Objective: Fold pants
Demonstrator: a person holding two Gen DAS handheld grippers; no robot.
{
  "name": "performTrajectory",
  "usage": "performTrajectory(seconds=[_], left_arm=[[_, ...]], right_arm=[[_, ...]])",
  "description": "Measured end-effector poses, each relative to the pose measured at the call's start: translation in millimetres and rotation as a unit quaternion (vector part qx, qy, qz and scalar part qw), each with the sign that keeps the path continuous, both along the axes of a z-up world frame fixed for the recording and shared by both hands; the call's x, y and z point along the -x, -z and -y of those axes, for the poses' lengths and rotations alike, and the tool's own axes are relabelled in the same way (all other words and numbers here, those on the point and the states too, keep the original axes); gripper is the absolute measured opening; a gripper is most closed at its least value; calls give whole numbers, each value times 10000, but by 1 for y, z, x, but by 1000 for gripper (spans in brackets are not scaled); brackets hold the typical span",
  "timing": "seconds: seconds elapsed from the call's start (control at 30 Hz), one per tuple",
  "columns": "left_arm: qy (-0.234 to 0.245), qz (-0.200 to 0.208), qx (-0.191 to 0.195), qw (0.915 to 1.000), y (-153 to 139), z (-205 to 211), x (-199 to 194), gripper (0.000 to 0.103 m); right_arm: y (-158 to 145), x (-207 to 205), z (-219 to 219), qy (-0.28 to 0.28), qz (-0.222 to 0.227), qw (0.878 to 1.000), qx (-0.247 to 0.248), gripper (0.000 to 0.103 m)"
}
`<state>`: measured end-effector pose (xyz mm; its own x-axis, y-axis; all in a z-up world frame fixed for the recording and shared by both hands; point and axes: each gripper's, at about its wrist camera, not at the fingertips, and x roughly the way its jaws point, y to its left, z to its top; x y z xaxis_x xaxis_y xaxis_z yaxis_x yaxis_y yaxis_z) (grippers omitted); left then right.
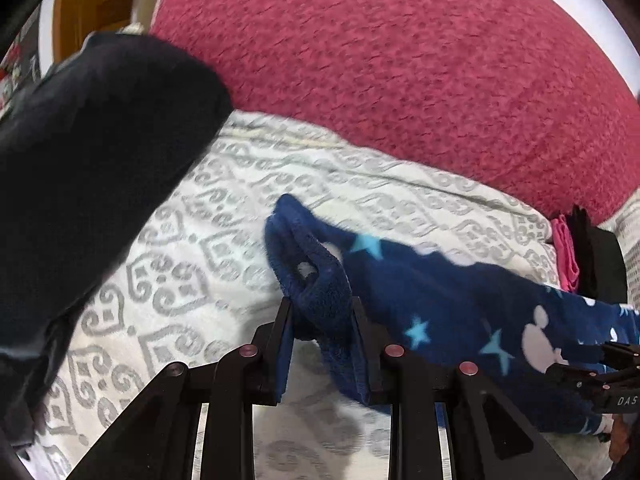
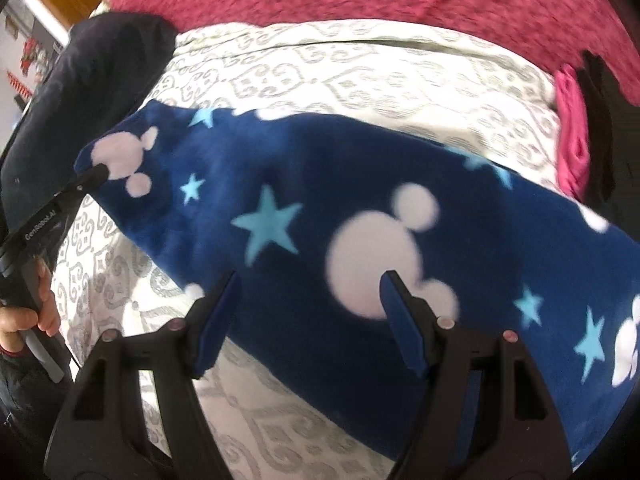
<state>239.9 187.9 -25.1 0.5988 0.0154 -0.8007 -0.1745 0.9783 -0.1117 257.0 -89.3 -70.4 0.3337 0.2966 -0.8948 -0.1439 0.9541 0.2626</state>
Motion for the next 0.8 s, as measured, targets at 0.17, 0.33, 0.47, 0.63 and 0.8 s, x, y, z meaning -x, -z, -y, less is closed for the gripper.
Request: performTrajectory(seconds=[0.17,0.33,0.47,0.63,0.8], left_arm=[[488,117,-244,9984,-23,53,-7,22],[1173,167,-78,9929,-34,114,-8,12],[1662,109,-141,9859,-31,165,-1,12],[1343,-22,-239,9907,-17,155,7,23],[279,-218,-274,9990,4,76,24,72]], right_arm=[[-11,22,46,313,151,9994,-4,73],[-16,45,97,770,233,9966,-191,73],[-10,62,131,1072,177,9935,-326,73],[-14,76,133,949,335,9949,-40,73],[-18,76,125,889,430,9951,-49,73]])
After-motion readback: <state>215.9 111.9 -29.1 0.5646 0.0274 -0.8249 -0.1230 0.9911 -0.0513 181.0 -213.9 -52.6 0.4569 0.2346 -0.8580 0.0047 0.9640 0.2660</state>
